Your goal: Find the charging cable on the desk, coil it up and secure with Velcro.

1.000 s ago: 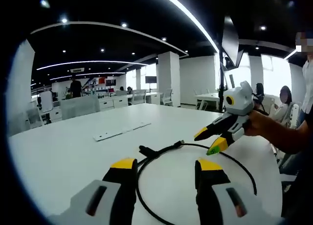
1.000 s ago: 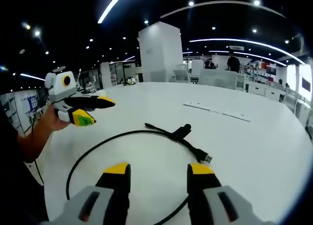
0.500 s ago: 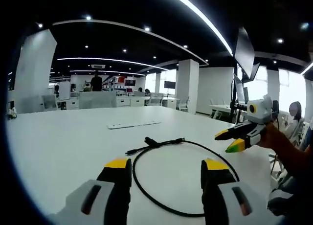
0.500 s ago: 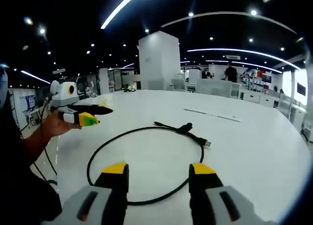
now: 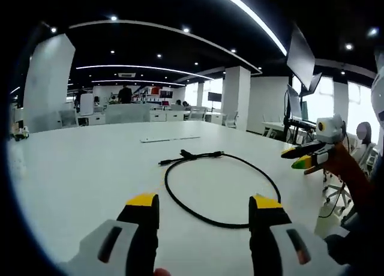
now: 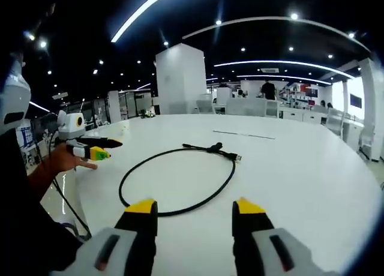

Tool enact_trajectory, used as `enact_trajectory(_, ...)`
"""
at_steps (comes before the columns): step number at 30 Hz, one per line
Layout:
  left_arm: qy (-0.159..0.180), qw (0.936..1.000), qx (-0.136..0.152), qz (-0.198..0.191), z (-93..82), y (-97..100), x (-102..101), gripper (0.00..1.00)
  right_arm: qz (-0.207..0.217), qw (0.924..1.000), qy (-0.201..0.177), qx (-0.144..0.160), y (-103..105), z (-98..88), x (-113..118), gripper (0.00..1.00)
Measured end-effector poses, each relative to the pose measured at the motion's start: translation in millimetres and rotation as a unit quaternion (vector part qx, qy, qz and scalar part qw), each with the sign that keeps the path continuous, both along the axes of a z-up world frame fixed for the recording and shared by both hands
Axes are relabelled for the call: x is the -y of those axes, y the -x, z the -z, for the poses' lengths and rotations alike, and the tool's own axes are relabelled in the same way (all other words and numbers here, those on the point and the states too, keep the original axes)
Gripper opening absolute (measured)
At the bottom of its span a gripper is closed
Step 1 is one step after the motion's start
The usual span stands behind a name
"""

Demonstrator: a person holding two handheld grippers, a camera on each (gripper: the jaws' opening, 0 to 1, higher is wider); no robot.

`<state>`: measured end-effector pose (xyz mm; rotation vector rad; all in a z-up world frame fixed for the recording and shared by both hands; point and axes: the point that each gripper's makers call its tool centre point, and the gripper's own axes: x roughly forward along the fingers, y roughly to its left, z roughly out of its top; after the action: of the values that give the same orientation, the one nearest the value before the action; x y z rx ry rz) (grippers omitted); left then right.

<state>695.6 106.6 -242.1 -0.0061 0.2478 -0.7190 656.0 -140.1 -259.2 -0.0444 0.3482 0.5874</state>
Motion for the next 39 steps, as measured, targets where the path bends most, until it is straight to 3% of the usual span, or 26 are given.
enact_trajectory(6, -0.013, 0.9999, 0.004, -0.005, -2.8, 4.4, -2.3, 0.61, 0.004, 1.0, 0.0, -0.002, 3.9, 1.3, 0.7, 0.5)
enact_trajectory(29, -0.014, 0.9994, 0.013, -0.029, -7.0, 12.3, -13.1, 0.6, 0.022, 0.9997, -0.003, -0.004, 22.1, -3.8, 12.8, 0.51)
enact_trajectory(39, -0.011, 0.9997, 0.008, -0.022, -4.0, 14.6, -7.5, 0.59, 0.038, 0.9993, -0.002, -0.005, 28.8, -2.8, 25.4, 0.52)
